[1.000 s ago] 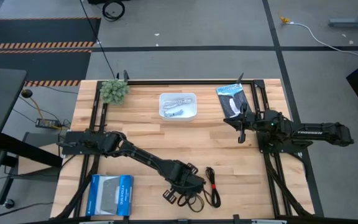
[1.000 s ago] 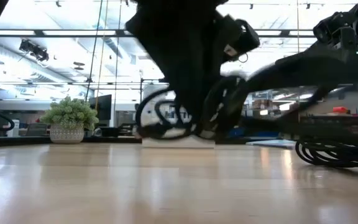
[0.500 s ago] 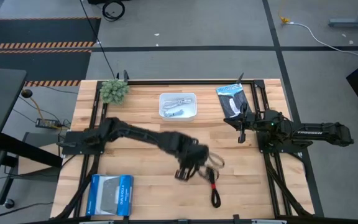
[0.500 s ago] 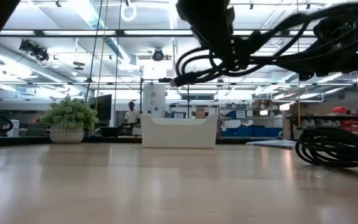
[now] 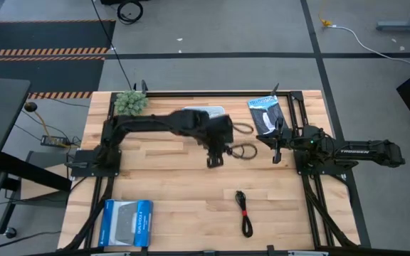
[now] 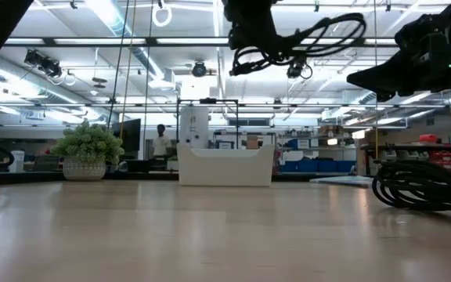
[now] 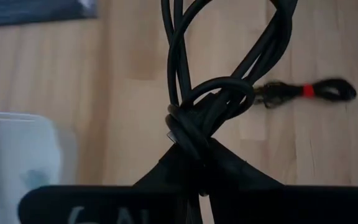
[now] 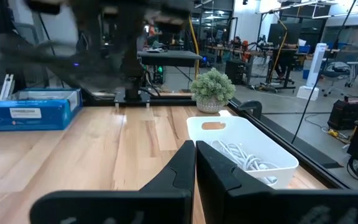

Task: Pick and place USB-C Cables
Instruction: Put the left black charger cable into the white bin

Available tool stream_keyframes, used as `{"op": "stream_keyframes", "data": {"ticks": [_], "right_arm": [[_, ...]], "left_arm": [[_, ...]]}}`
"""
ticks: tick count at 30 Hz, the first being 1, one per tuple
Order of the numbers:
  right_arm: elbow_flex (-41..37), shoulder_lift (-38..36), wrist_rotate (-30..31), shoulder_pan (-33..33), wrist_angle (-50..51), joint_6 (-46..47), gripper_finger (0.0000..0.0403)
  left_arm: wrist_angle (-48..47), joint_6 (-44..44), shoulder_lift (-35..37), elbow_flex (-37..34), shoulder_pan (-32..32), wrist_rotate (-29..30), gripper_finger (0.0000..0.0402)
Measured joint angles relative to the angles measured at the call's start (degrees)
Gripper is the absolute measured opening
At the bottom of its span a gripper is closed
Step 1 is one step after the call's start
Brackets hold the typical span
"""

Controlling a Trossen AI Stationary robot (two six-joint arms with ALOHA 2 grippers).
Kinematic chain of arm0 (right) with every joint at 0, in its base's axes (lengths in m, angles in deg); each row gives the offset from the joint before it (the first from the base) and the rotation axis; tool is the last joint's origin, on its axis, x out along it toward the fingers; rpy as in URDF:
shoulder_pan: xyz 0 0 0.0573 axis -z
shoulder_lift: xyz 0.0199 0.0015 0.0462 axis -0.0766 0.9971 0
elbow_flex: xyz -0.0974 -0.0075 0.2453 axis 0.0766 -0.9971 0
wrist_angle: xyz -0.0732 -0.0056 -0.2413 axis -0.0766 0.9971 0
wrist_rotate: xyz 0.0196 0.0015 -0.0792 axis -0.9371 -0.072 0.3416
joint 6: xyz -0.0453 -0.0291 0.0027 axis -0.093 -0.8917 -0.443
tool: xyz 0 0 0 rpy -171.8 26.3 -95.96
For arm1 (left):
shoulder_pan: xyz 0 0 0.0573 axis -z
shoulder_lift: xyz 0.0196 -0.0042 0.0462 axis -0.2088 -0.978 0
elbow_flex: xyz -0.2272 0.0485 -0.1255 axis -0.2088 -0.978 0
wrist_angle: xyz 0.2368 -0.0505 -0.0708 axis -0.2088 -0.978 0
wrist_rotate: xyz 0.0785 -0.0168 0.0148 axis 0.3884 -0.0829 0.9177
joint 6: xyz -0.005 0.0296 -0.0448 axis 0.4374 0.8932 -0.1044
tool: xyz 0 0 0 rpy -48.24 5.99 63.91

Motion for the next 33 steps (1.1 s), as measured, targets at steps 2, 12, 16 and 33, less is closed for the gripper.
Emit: {"op": "stream_keyframes", "data": {"ticks": [2, 12, 16, 33], "right_arm": [[0.00, 0.02, 0.02, 0.02, -0.02, -0.02, 0.0020], [0.00, 0.00, 0.00, 0.00, -0.33, -0.02, 0.0020], [0.02, 0.02, 0.00, 0.00, -0.41, -0.01, 0.0020], [0.00, 0.00, 0.02, 0.00, -0.92, -0.02, 0.0020]], "left_arm": [[-0.50, -1.65, 1.39, -0.02, -1.39, -0.04, 0.0037], [-1.76, -9.39, 9.10, -0.02, -5.91, -3.25, 0.0037], [-2.62, -11.98, 11.98, 0.00, -6.20, -3.69, 0.0037], [-10.76, -16.20, 23.75, 0.00, -8.83, -8.57, 0.0037]]}}
